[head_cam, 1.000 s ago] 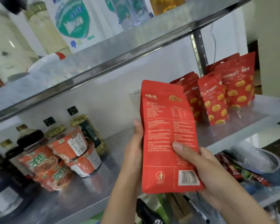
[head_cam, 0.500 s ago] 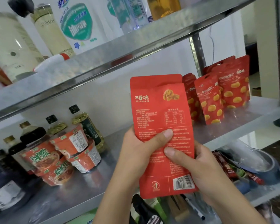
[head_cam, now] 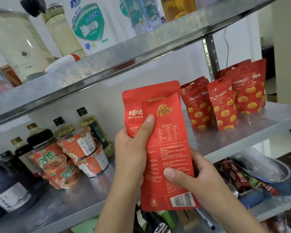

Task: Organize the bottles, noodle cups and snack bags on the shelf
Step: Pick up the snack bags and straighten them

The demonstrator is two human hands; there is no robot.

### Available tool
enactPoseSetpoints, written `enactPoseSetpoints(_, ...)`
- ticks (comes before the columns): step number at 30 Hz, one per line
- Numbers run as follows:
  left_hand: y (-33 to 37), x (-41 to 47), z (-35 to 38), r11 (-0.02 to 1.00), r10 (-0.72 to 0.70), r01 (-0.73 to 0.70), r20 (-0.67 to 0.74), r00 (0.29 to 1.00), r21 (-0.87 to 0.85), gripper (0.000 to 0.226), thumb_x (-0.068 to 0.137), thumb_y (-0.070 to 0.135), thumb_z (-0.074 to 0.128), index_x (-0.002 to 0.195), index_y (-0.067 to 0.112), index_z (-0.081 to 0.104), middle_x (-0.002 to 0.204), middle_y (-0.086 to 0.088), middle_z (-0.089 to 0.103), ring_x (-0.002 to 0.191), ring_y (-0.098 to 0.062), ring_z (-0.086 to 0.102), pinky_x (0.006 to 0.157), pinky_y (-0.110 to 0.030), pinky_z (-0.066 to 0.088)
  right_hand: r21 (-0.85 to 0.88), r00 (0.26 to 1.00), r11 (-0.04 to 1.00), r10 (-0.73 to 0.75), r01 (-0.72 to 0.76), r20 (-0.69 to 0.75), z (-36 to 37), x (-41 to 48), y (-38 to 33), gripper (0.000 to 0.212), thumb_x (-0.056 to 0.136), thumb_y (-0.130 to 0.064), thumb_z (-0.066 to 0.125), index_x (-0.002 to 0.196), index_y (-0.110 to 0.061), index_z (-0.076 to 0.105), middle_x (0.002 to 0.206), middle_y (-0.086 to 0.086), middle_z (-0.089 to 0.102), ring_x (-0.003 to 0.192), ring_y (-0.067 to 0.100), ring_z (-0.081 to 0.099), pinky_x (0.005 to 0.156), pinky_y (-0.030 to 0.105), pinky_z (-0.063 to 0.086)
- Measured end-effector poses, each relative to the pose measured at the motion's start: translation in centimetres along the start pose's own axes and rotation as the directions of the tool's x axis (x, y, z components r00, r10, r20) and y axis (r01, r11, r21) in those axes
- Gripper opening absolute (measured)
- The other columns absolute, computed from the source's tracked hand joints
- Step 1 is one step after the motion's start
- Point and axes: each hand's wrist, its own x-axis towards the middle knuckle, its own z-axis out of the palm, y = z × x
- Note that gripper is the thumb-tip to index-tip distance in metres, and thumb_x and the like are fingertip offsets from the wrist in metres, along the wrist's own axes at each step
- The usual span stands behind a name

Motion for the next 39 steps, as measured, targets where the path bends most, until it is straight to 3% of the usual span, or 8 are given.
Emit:
enactPoseSetpoints(5,-0.5,1.5,-0.8,0.991,-0.095,0.087,-0.078,0.992,-0.1,0.026,0.092,0.037,0.065,0.09,0.012,0.07,0.071,-0.005,0.075,0.06,-0.019,0.072,0.055,-0.031,0.06,-0.026,0.988,0.998,0.056,-0.053,0.142,0.8,-0.6,-0.9,0.052,0.071,-0.029,0.088,0.116,-0.04,0.063,0.105,-0.009,0.076,0.097,0.014,0.074,0.076,0.02,0.057)
enactPoseSetpoints(9,-1.6,2.4,-1.1,0.971,-0.205,0.193,-0.071,0.976,-0.144,0.036,0.092,0.044,0.064,0.097,0.008,0.068,0.07,-0.006,0.072,0.057,-0.018,0.07,0.056,-0.031,0.061,-0.074,0.997,0.996,0.061,-0.058,0.039,1.7,-0.7,-0.9,0.044,0.076,-0.014,0.081,0.113,-0.029,0.064,0.094,-0.008,0.078,0.084,0.012,0.076,0.068,0.019,0.058)
enactPoseSetpoints(12,-2.4,2.3,-1.7,0.94,-0.284,0.287,0.046,0.958,-0.182,0.061,0.085,0.062,0.06,0.112,0.009,0.07,0.089,-0.011,0.074,0.075,-0.025,0.072,0.078,-0.043,0.061,-0.128,0.999,0.991,0.043,-0.044,-0.012,1.9,-1.0,-0.5,0.041,0.078,-0.014,0.08,0.111,-0.032,0.064,0.093,-0.01,0.077,0.084,0.011,0.075,0.068,0.019,0.058)
enactPoseSetpoints(15,-3.9,1.4,-2.7,0.915,-0.35,0.379,0.196,0.916,-0.141,0.083,0.066,0.075,0.058,0.115,0.01,0.068,0.098,-0.011,0.076,0.086,-0.026,0.075,0.081,-0.044,0.061,-0.115,0.996,0.992,0.043,-0.052,-0.073,2.1,-0.9,-0.3,0.038,0.078,-0.014,0.08,0.11,-0.029,0.066,0.094,-0.006,0.078,0.086,0.015,0.076,0.075,0.029,0.062)
enactPoseSetpoints(19,-7.0,0.4,-3.1,0.817,-0.412,0.52,0.38,0.828,-0.249,0.096,0.043,0.062,0.093,0.117,0.006,0.07,0.114,-0.019,0.072,0.097,-0.031,0.073,0.088,-0.049,0.058,-0.19,0.973,0.981,-0.012,-0.033,-0.229,2.8,-1.1,0.1,0.028,0.074,-0.024,0.083,0.099,-0.029,0.071,0.086,-0.007,0.078,0.079,0.013,0.076,0.075,0.033,0.062)
enactPoseSetpoints(29,-8.3,1.1,-1.0,0.834,-0.347,0.523,0.566,0.747,-0.179,0.105,0.042,0.054,0.097,0.126,0.002,0.063,0.118,-0.025,0.069,0.103,-0.04,0.07,0.091,-0.053,0.057,-0.122,0.9,0.993,-0.047,-0.007,-0.434,2.3,-3.8,0.5,0.027,0.08,-0.029,0.072,0.105,-0.017,0.071,0.092,0.006,0.079,0.081,0.025,0.077,0.067,0.031,0.061)
enactPoseSetpoints(34,-8.9,-1.1,2.0,0.872,-0.309,0.486,0.712,0.63,-0.051,0.074,0.07,0.045,0.08,0.131,0.008,0.059,0.113,-0.016,0.074,0.1,-0.032,0.073,0.082,-0.044,0.061,-0.204,0.812,0.975,-0.045,-0.091,-0.581,0.8,-7.8,0.1,0.031,0.085,-0.03,0.072,0.113,-0.017,0.069,0.097,0.003,0.078,0.087,0.021,0.076,0.074,0.03,0.062)
enactPoseSetpoints(39,-12.3,-5.6,5.2,0.901,-0.316,0.408,0.867,0.385,0.147,0.053,0.068,0.034,0.083,0.114,0.012,0.069,0.107,-0.012,0.076,0.099,-0.032,0.074,0.088,-0.046,0.059,-0.314,0.616,0.924,-0.12,-0.216,-0.778,-1.2,-14.6,0.9,0.036,0.08,-0.031,0.08,0.113,-0.024,0.069,0.093,-0.008,0.078,0.084,0.012,0.076,0.067,0.023,0.059)
